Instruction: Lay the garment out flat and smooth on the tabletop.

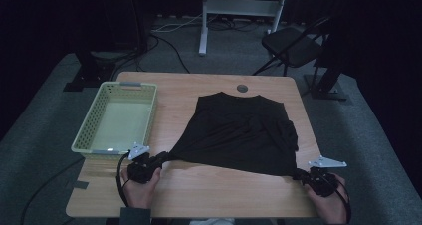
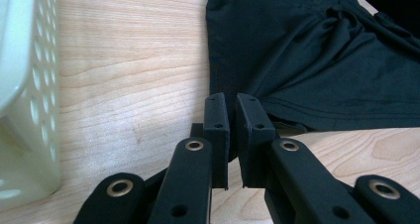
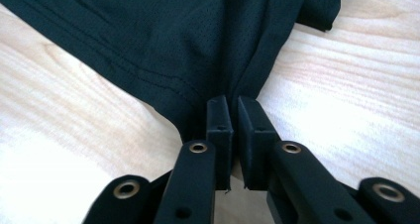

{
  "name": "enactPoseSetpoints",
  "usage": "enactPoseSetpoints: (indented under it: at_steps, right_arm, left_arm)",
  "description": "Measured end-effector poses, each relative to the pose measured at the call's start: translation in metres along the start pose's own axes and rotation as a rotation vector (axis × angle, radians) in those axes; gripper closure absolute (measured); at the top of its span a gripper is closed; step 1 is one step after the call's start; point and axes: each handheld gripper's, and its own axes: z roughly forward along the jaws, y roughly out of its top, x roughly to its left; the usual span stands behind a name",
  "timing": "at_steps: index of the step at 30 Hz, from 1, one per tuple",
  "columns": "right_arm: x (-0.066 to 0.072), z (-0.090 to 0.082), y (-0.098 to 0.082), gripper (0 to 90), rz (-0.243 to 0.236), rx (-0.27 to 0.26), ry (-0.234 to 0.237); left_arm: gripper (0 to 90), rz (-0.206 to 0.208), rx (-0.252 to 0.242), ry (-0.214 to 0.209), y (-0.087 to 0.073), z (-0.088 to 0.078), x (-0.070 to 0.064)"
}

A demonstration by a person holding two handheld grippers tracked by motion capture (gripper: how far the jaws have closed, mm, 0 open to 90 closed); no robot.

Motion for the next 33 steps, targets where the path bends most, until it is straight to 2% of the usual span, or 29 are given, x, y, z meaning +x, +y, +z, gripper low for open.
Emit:
enactPoseSetpoints:
  at_steps: [2,18,22,29,32,33]
  right_arm:
    - [-0.001,-0.003,-0.002,85.6,0.002,0.001,0.010]
    - [-0.003,-0.042,-0.032,86.6,0.024,0.013,-0.005]
    - [-0.003,-0.048,-0.038,86.6,0.021,0.024,-0.008]
    - [-0.004,-0.057,-0.053,86.6,0.047,0.036,-0.003]
    - [-0.005,-0.059,-0.057,86.6,0.057,0.040,0.000]
    - [-0.007,-0.059,-0.059,86.5,0.067,0.045,-0.002]
  left_arm:
    - [84.8,-0.002,-0.001,0.001,-0.001,-0.001,0.000]
    - [84.8,-0.012,0.006,-0.013,-0.011,-0.013,-0.001]
    - [84.7,-0.006,0.028,-0.018,-0.019,-0.014,-0.005]
    - [84.6,0.002,0.070,-0.018,-0.031,-0.016,-0.007]
    - [82.4,0.004,0.071,-0.013,-0.033,-0.018,-0.007]
    - [76.5,-0.003,0.064,-0.010,-0.033,-0.019,-0.006]
